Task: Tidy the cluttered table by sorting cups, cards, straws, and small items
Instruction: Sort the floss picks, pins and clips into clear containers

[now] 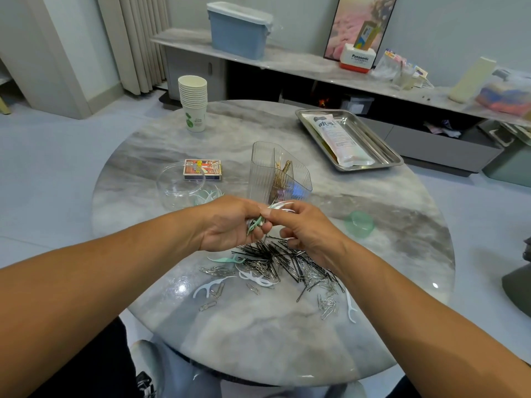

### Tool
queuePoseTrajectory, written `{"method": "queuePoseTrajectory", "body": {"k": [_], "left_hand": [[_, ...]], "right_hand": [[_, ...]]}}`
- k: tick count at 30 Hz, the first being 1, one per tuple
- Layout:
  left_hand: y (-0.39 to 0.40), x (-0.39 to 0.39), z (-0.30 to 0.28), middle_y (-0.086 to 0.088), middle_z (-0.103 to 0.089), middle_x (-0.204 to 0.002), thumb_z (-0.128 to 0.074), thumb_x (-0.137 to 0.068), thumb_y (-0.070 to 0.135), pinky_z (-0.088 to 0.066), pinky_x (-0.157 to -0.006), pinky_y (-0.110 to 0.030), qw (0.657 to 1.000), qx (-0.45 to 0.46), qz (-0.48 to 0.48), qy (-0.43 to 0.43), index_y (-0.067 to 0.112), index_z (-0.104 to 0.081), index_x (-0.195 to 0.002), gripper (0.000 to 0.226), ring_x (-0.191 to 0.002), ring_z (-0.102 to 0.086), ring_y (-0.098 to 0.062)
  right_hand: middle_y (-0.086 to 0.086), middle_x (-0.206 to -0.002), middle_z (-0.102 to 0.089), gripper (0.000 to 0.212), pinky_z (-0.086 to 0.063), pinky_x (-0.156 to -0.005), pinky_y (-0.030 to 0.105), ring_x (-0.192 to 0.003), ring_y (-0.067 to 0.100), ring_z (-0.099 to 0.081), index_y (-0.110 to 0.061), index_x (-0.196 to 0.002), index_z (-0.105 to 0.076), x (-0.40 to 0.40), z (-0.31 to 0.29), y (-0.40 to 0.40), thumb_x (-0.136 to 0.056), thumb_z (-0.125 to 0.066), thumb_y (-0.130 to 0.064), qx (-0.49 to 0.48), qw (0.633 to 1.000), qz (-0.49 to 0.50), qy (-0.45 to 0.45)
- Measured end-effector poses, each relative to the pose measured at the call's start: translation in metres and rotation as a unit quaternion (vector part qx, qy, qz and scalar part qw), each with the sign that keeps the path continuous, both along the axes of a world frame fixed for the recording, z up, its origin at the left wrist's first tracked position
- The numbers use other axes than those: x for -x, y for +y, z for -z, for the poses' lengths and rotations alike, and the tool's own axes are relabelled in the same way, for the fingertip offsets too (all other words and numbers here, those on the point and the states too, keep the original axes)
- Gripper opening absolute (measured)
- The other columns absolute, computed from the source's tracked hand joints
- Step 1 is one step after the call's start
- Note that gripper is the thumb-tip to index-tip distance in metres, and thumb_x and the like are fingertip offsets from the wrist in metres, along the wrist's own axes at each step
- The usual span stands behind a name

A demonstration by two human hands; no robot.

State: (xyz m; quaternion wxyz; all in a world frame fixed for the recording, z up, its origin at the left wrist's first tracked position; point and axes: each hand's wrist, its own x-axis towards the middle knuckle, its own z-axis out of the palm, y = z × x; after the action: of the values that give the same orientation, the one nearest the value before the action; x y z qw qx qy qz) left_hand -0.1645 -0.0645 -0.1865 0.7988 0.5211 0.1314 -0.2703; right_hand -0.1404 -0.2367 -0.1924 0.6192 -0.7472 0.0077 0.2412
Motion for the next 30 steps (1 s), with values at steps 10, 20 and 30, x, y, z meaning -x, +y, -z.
{"method": "queuePoseTrajectory", "body": {"k": [10,20,30], "left_hand": [[0.0,-0.001,-0.008,-0.013,-0.062,-0.085,-0.033,-0.099,0.015,-0.039,-0.042,-0.019,0.999,-0.014,0.043,0.024,0.002,-0.055,-0.118,0.032,-0.061,-0.052,-0.014],[-0.01,0.01,-0.011,-0.008,-0.057,-0.09,-0.031,-0.102,0.013,-0.033,-0.052,-0.021,0.948,-0.275,0.133,-0.09,0.009,-0.055,-0.103,0.024,-0.069,-0.043,-0.013],[-0.004,0.011,-0.012,-0.01,-0.055,-0.092,-0.033,-0.102,0.012,-0.043,-0.071,-0.031,0.931,-0.311,0.115,-0.151,0.002,-0.062,-0.115,0.034,-0.084,-0.051,-0.019]], "right_hand": [[0.005,-0.076,-0.067,0.016,-0.043,-0.05,0.021,-0.056,0.009,-0.05,-0.009,-0.094,-0.074,-0.004,0.003,0.001,-0.082,-0.083,-0.012,-0.062,0.997,0.025,-0.034],[0.009,-0.076,-0.067,0.023,-0.057,-0.06,0.022,-0.061,0.013,-0.061,0.003,-0.1,-0.071,-0.005,-0.003,-0.003,-0.089,-0.077,-0.016,-0.08,0.997,-0.004,-0.011],[0.02,-0.082,-0.073,0.008,-0.064,-0.066,0.028,-0.068,0.024,-0.073,0.007,-0.089,-0.069,-0.007,-0.013,-0.009,-0.083,-0.073,0.009,-0.127,0.989,0.009,0.074]]}}
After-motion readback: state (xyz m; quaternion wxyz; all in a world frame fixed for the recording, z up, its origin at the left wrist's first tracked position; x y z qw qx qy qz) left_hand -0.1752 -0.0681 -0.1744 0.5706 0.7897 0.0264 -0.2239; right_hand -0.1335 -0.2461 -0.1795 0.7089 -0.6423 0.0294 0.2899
